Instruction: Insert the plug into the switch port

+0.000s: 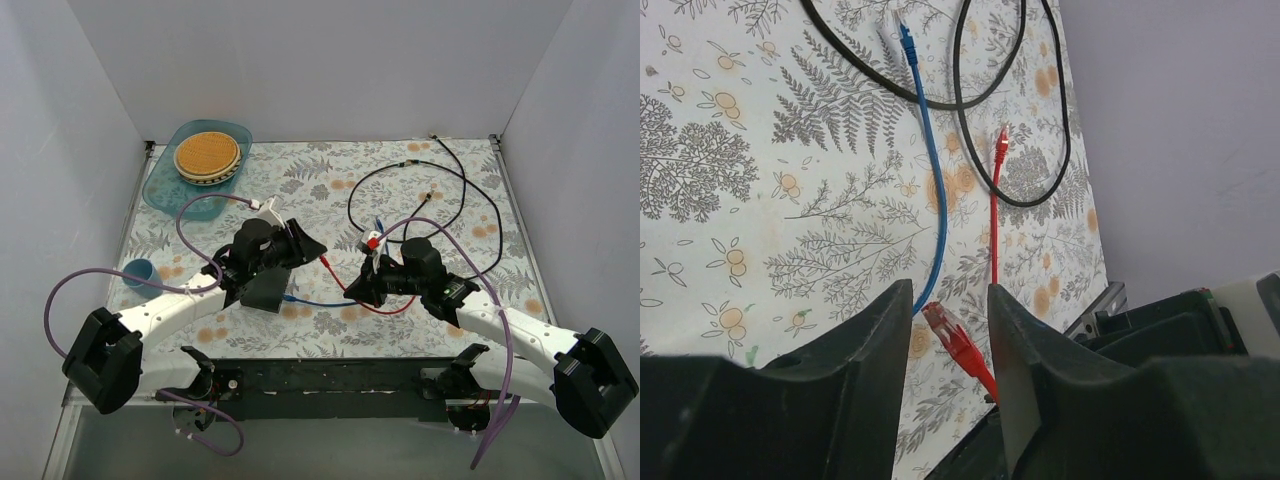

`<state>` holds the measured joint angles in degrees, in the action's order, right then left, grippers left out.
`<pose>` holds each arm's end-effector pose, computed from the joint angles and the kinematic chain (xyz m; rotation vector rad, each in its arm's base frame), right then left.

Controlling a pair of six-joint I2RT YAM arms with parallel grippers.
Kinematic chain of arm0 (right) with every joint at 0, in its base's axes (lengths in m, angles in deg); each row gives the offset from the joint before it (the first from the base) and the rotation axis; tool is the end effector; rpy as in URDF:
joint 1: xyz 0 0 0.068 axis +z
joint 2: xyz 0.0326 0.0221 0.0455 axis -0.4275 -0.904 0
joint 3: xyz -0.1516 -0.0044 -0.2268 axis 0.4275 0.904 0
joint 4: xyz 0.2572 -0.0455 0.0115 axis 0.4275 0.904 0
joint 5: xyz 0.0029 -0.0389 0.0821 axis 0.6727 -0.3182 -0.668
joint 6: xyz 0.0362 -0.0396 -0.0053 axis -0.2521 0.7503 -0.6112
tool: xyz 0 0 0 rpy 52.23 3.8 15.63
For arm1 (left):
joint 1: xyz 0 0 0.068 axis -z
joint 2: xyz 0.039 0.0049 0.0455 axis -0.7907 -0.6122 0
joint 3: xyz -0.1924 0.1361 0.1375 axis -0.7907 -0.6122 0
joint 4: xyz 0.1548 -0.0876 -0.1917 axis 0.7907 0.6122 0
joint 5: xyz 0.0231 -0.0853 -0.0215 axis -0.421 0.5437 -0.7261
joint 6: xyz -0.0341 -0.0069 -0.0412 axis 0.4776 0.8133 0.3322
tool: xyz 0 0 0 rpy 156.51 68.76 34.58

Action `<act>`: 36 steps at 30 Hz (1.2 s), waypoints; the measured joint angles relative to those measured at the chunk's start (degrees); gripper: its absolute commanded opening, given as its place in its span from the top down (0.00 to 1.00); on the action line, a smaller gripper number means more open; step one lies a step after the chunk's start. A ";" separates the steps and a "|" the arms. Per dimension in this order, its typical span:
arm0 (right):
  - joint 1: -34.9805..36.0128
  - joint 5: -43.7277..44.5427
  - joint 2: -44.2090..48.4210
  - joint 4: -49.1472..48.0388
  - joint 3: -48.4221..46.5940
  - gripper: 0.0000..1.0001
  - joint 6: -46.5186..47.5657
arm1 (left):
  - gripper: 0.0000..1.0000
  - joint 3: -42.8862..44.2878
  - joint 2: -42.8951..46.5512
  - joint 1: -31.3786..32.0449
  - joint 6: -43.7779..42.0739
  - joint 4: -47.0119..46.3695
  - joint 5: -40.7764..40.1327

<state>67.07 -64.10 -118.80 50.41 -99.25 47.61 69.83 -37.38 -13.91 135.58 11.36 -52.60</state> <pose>0.1563 0.1629 0.2286 -0.9711 1.8009 1.0255 0.2057 -0.1697 0.2443 -0.8511 2.1576 -1.4585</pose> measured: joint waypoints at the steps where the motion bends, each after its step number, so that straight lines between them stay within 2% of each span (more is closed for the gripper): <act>1: 0.00 0.04 0.00 0.00 0.00 0.99 0.00 | 0.74 0.07 -0.35 0.00 -0.04 -0.02 0.11; 3: 0.02 0.11 0.04 0.00 0.00 0.99 -0.02 | 0.82 0.11 -1.05 0.00 -0.15 -0.02 0.42; 4: 0.02 0.20 0.07 0.00 0.00 0.99 -0.02 | 0.94 0.15 -1.33 0.00 -0.17 0.04 0.52; 5: 0.04 0.24 0.15 0.02 0.00 0.99 -0.04 | 0.98 0.22 -1.55 0.00 -0.26 0.20 0.63; 8: 0.24 0.50 0.28 0.44 0.00 0.99 -0.07 | 1.00 0.63 -1.70 -0.02 -0.02 -0.13 1.20; 9: 0.28 0.68 0.28 0.57 0.00 0.95 -0.09 | 1.00 0.90 -1.70 -0.02 0.02 -0.33 1.40; 11: 0.28 0.74 0.28 0.57 0.00 0.81 -0.09 | 1.00 1.16 -1.66 0.02 -0.02 -0.74 1.62; 12: 0.31 0.92 0.28 0.57 0.00 0.64 -0.15 | 1.00 1.16 -1.55 0.02 -0.09 -0.72 1.62; 14: 0.33 1.29 0.28 0.55 0.00 0.53 -0.85 | 1.00 1.14 -1.22 0.00 -0.24 -0.68 1.57; 15: 0.33 1.88 0.31 0.50 -0.02 0.42 -1.07 | 1.00 0.96 -0.85 0.00 -0.33 -0.70 1.42; 18: 0.33 4.48 0.66 0.11 -0.26 0.30 -2.67 | 1.00 -0.33 1.49 0.02 -0.02 -0.68 0.44; 24: 0.61 10.95 1.75 -2.21 -1.95 0.28 -6.56 | 1.00 -4.39 8.17 2.05 3.39 -0.79 -7.19; 29: 3.50 16.28 -1.57 -3.65 -7.28 0.29 -8.17 | 1.00 -4.98 10.21 4.46 6.05 -0.70 -12.55; 32: 6.05 19.30 -4.68 -4.44 -10.45 0.32 -8.41 | 1.00 -5.01 10.45 5.01 7.04 -0.68 -14.56; 36: 8.50 22.14 -8.09 -4.72 -12.72 0.41 -8.61 | 1.00 -5.01 10.51 5.03 7.72 -0.57 -16.37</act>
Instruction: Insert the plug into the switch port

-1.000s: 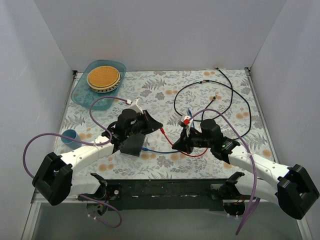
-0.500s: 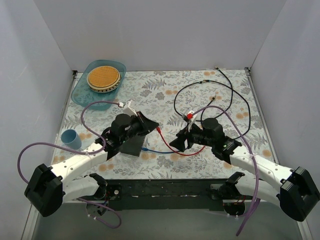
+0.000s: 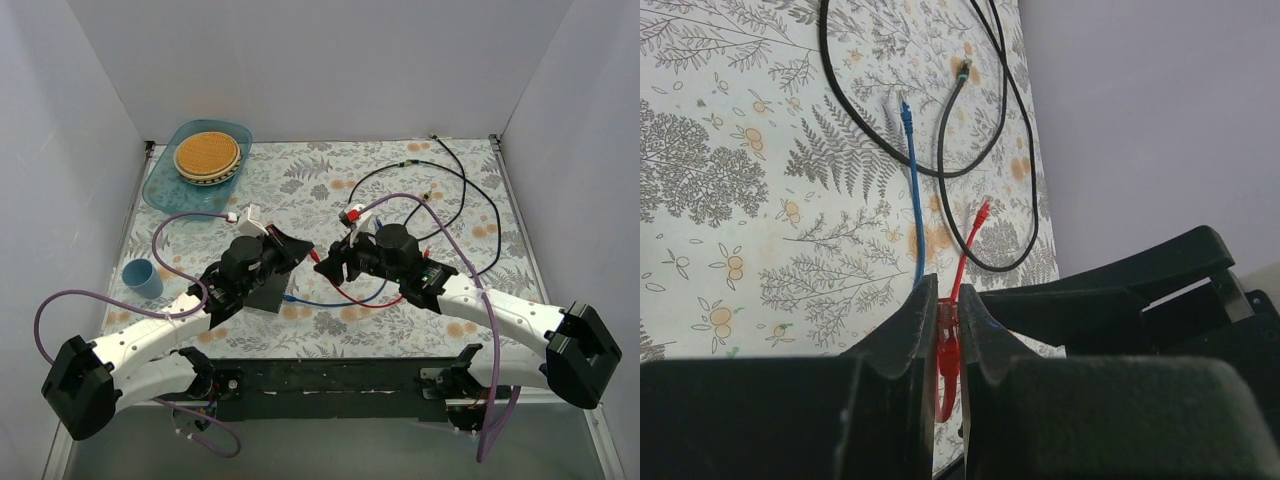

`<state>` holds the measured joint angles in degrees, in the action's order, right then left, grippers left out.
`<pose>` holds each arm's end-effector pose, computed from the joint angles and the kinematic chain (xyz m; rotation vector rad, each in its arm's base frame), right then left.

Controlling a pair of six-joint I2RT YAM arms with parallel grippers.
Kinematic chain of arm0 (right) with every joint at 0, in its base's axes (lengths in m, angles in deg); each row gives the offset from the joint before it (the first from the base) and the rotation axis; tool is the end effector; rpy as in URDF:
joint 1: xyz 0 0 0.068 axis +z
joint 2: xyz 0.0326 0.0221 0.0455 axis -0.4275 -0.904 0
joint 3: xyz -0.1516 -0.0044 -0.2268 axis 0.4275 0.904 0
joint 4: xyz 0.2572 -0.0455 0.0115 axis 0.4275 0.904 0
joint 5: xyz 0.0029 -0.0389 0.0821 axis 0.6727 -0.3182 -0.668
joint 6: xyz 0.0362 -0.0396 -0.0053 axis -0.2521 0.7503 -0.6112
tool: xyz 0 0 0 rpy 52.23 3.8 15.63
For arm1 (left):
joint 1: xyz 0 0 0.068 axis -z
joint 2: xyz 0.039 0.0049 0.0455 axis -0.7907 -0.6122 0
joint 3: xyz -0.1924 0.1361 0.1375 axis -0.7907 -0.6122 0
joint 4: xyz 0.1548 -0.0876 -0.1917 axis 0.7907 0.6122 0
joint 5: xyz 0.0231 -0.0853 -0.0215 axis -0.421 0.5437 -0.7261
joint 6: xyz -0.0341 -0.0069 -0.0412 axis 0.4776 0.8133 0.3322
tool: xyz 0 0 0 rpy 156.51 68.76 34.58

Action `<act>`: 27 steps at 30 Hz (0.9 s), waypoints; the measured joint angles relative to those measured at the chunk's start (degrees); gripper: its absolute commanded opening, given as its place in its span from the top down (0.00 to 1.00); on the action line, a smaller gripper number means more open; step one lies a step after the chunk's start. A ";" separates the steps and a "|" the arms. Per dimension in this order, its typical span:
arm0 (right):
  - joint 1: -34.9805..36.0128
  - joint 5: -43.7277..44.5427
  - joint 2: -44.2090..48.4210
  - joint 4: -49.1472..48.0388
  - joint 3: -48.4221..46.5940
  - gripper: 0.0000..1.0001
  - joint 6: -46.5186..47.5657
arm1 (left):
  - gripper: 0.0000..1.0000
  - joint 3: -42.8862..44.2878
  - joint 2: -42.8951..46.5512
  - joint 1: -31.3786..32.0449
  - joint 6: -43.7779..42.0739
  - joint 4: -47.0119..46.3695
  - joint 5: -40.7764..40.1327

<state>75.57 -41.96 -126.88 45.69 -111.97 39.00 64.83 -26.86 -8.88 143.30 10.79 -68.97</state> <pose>0.1710 0.2127 0.2804 -0.6784 1.7553 0.8992 0.1727 -0.1568 0.2572 -1.0363 1.8948 -1.4581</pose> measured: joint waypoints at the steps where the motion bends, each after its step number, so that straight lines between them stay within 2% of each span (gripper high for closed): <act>1: 0.44 0.44 -0.59 0.04 -0.17 0.42 -0.07 | 1.00 0.00 0.04 0.00 0.09 0.09 -0.35; 6: 0.92 2.23 -1.27 0.02 -0.20 0.52 -0.66 | 1.00 0.00 0.94 0.00 0.11 0.85 -1.27; 20: 1.92 2.91 -4.37 -0.39 -1.64 0.62 -1.60 | 1.00 0.00 0.79 -0.02 0.09 1.33 -2.25; 23: 2.05 2.93 -4.68 -0.76 -1.81 0.72 -1.92 | 1.00 0.00 0.79 -0.02 0.11 1.31 -2.23; 24: 2.08 2.93 -4.81 -0.96 -1.84 0.86 -2.14 | 1.00 0.00 0.79 0.00 0.11 1.31 -2.23; 25: 2.16 2.89 -4.90 -1.14 -1.84 0.95 -2.47 | 1.00 0.00 0.79 0.00 0.11 1.31 -2.23; 27: 2.49 3.19 -5.09 -1.46 -1.88 0.99 -2.95 | 1.00 0.00 0.79 -0.04 0.11 1.31 -2.25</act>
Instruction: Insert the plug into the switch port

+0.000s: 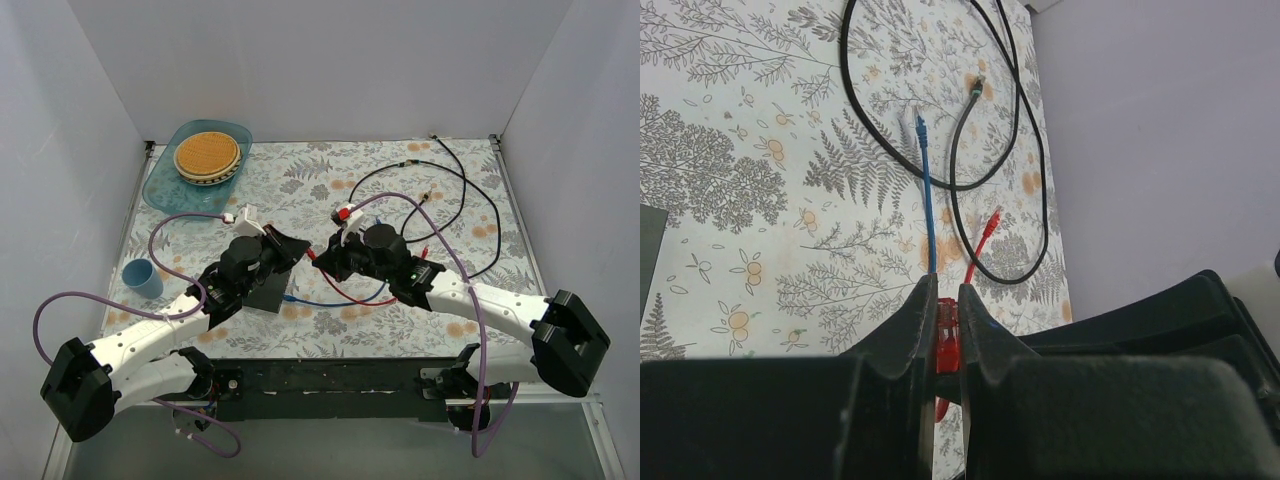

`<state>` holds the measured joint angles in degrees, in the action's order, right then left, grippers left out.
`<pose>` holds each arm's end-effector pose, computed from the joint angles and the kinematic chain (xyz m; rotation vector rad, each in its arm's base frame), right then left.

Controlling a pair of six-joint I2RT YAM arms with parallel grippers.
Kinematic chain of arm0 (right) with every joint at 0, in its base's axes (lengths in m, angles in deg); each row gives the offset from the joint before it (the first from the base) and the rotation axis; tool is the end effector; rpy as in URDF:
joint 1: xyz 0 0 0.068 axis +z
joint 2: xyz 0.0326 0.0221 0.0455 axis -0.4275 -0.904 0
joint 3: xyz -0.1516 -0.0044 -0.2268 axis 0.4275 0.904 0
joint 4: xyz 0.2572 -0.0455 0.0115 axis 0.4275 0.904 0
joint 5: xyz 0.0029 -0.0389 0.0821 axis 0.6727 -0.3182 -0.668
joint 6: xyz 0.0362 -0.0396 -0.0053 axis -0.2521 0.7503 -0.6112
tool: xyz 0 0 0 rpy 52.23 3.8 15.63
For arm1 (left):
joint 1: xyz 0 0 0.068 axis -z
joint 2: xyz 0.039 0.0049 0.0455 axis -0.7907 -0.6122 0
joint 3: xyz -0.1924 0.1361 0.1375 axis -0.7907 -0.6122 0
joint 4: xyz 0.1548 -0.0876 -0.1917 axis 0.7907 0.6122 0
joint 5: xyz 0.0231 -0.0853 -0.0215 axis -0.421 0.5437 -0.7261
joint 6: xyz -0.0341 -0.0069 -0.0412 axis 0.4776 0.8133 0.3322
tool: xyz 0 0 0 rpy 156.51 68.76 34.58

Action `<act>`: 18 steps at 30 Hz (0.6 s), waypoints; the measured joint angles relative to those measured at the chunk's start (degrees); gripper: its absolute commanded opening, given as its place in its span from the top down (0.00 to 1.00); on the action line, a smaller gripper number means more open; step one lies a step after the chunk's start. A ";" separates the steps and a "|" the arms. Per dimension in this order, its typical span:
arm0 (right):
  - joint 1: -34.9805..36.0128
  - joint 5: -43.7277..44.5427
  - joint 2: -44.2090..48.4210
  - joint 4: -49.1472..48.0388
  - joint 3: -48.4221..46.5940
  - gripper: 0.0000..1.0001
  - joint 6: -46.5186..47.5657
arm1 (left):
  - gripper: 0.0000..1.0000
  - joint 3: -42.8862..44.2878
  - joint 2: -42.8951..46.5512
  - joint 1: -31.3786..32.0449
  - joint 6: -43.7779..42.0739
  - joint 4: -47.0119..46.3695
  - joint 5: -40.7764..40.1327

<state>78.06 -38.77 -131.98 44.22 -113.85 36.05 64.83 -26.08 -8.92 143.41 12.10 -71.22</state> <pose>0.1741 0.2331 0.2713 -0.6426 1.8075 0.9042 0.1717 -0.1537 0.2577 -1.0614 1.8714 -1.4223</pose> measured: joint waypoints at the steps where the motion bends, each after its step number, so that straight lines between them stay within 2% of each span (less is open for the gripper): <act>1: 0.04 0.24 -0.17 0.00 -0.07 0.99 -0.35 | 1.00 0.00 0.02 0.02 -0.02 0.02 -0.07; 2: 0.04 0.42 -0.48 0.07 -0.26 0.99 -0.66 | 1.00 0.00 0.00 0.00 -0.04 0.07 -0.26; 3: 0.04 0.63 -0.90 0.09 -0.55 0.99 -0.90 | 0.92 0.00 0.00 -0.04 -0.07 0.17 -0.46; 5: 0.15 0.87 -1.51 0.13 -0.92 0.99 -0.94 | 0.51 0.00 0.00 -0.09 -0.15 0.50 -0.98; 6: 0.17 0.94 -1.64 0.11 -0.94 0.99 -0.92 | 0.36 0.00 0.00 -0.09 -0.37 0.74 -1.07; 7: 0.20 1.36 -1.66 0.24 -0.94 0.99 -0.87 | 0.14 0.00 0.02 -0.02 -0.59 1.16 -1.01; 11: 0.15 2.34 -1.60 0.28 -0.87 0.99 0.50 | 0.02 0.70 0.07 0.24 -1.57 4.74 -2.82; 18: 0.15 4.42 0.59 1.99 0.92 0.99 4.59 | 0.02 6.95 -0.15 -0.37 -7.13 15.80 -11.50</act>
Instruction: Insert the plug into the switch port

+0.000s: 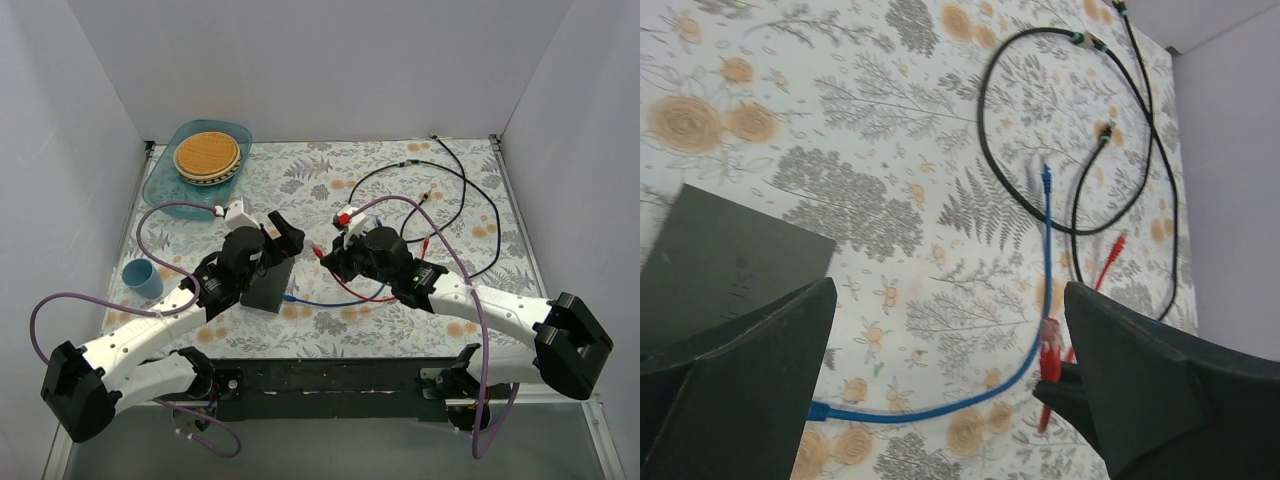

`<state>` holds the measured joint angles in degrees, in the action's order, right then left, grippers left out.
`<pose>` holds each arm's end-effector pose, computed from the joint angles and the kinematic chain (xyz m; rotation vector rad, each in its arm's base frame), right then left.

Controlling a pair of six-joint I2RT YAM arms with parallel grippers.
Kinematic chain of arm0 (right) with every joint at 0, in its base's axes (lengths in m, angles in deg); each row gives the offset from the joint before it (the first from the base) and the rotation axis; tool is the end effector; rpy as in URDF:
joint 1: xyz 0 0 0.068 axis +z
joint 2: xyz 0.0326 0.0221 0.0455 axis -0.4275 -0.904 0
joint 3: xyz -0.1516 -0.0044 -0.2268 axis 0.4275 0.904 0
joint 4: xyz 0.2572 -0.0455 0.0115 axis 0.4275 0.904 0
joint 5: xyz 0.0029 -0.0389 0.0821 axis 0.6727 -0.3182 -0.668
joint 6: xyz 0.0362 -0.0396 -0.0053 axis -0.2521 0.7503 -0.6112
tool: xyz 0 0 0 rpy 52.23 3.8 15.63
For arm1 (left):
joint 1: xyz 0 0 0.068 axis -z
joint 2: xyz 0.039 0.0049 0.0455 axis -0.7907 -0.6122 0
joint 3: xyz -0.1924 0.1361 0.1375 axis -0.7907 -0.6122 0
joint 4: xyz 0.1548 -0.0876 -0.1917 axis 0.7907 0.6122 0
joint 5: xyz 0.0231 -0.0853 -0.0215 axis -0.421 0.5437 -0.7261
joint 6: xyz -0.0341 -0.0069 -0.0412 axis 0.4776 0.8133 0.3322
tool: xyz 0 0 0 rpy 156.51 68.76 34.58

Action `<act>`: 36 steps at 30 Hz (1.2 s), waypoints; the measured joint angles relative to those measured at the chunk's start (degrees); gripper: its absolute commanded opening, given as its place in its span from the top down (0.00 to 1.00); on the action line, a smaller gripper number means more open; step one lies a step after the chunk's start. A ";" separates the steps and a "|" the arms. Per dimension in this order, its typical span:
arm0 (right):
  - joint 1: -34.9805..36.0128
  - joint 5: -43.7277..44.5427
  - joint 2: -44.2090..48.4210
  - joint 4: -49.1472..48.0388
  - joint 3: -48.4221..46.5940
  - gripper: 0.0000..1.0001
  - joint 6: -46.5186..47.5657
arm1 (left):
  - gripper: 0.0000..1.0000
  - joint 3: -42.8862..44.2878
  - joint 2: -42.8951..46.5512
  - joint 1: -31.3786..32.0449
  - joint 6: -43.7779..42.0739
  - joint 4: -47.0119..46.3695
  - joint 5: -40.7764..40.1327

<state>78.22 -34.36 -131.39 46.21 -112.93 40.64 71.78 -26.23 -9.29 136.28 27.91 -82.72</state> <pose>0.1732 0.2287 0.2647 -0.6690 1.8147 0.7690 0.1747 -0.1451 0.2727 -1.0548 1.8835 -1.0519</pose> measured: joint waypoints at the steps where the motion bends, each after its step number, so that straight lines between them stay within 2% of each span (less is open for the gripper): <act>1: 0.00 0.07 0.28 0.22 0.31 0.99 0.66 | 0.02 0.39 0.00 -0.66 -0.92 0.79 -0.55; 8: 0.00 -0.02 0.35 3.63 0.39 0.99 6.47 | 0.02 0.61 -1.55 -12.02 -7.39 3.85 5.81; 16: 0.09 0.74 -0.96 7.30 0.50 0.99 11.78 | 0.02 2.32 -13.88 -20.83 -13.11 7.37 18.32; 25: 2.23 0.87 -9.84 8.81 0.02 0.99 14.38 | 0.02 -3.56 -13.77 -26.91 -12.57 7.65 23.26; 36: 6.32 1.09 -18.71 9.62 -4.63 0.99 16.35 | 0.02 -9.62 -12.76 -27.47 -11.04 4.24 23.52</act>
<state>84.53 -33.26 -150.10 55.83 -117.56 56.99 62.16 -39.00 -36.77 125.24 32.15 -59.20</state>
